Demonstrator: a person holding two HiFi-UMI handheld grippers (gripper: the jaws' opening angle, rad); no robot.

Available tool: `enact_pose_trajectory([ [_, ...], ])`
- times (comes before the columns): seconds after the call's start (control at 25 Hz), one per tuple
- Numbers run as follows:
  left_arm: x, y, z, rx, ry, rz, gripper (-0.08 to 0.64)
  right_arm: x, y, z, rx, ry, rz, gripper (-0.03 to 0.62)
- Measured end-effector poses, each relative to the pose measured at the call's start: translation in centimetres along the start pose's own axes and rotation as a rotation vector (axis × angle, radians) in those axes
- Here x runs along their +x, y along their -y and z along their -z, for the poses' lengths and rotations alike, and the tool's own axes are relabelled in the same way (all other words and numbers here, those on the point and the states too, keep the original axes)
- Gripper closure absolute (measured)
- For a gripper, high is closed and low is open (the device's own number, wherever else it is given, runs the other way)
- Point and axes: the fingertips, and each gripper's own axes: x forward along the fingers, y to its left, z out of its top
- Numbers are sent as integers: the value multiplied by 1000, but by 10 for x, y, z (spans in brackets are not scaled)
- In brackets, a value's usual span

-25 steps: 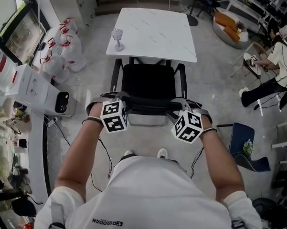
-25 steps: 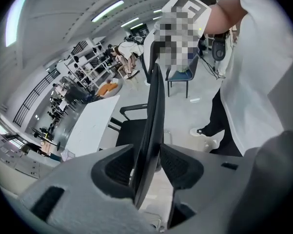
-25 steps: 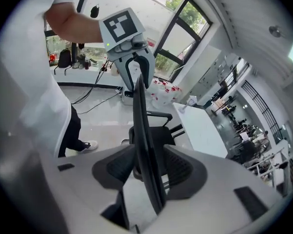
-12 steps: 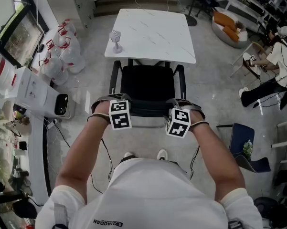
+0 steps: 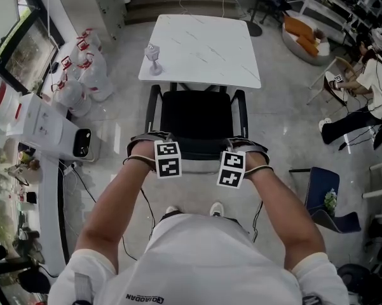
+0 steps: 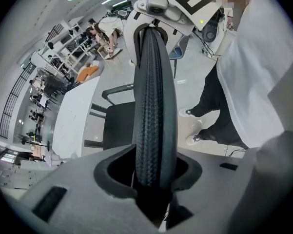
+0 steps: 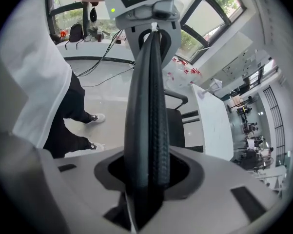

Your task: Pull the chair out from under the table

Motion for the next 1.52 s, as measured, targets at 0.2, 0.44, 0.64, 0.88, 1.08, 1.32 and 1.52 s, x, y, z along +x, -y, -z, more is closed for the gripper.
enact_pose_trajectory([
  [0.2,1,4,1,36,-11,7,451,2,-3,2,-25,-26,-12,497],
  [0.44,3,7,2,62,-13,5,476,3,-6,2,-32,-27,-10,509],
  [0.64,3,11,1,74,-13,-5,489,1,-9,1,-29,-23,-1,509],
  [0.88,3,12,1,89,-7,-11,494,0,-10,0,-28,-23,12,509],
  [1.08,1,19,1,92,-8,-16,496,-3,-14,-1,-31,-28,40,508],
  [1.32,-3,32,-2,95,-11,-30,495,-9,-28,1,-30,-35,65,507],
  [1.52,-6,49,-5,110,-12,-64,497,-15,-47,1,-20,-40,75,507],
])
